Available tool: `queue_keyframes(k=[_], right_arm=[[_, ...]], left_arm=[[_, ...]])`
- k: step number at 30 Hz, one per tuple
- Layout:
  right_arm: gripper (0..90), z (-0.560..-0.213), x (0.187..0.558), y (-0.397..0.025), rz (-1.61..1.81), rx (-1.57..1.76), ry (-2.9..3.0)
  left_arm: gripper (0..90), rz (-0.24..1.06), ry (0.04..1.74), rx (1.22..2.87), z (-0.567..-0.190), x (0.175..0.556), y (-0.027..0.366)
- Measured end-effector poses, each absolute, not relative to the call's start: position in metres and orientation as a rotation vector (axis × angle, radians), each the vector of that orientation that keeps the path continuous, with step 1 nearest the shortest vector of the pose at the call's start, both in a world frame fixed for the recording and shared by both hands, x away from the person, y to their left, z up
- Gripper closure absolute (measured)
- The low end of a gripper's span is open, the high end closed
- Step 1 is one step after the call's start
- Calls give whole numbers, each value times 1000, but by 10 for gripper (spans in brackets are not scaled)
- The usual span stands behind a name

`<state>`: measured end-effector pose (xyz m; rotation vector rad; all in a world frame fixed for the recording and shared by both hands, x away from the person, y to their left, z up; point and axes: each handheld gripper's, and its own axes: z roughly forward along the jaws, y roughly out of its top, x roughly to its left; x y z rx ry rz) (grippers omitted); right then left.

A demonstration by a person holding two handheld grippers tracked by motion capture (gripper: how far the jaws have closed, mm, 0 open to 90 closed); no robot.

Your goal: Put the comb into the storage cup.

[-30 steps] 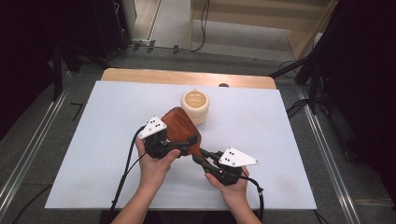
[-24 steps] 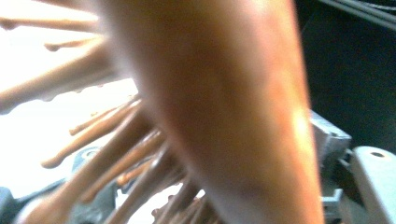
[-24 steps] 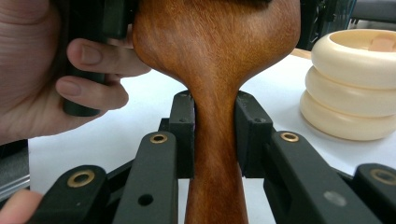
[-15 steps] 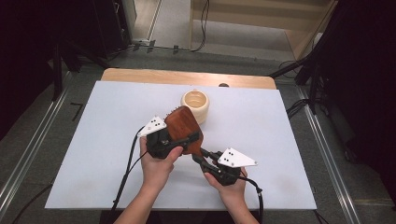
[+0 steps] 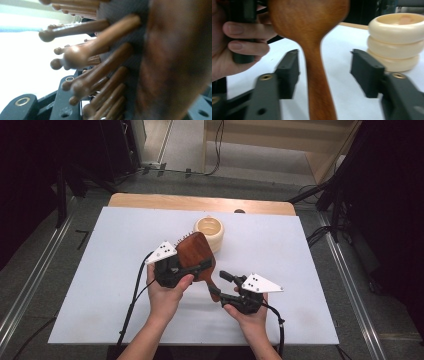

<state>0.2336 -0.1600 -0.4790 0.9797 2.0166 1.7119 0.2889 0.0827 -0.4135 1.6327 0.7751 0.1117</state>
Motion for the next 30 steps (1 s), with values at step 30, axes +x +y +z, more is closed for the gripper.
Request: queue_keyframes(k=[30], right_arm=[[0, -488, 219, -238, 1637, 1001, 1899]], left_arm=[[524, 164, 784, 1618, -402, 302, 96]])
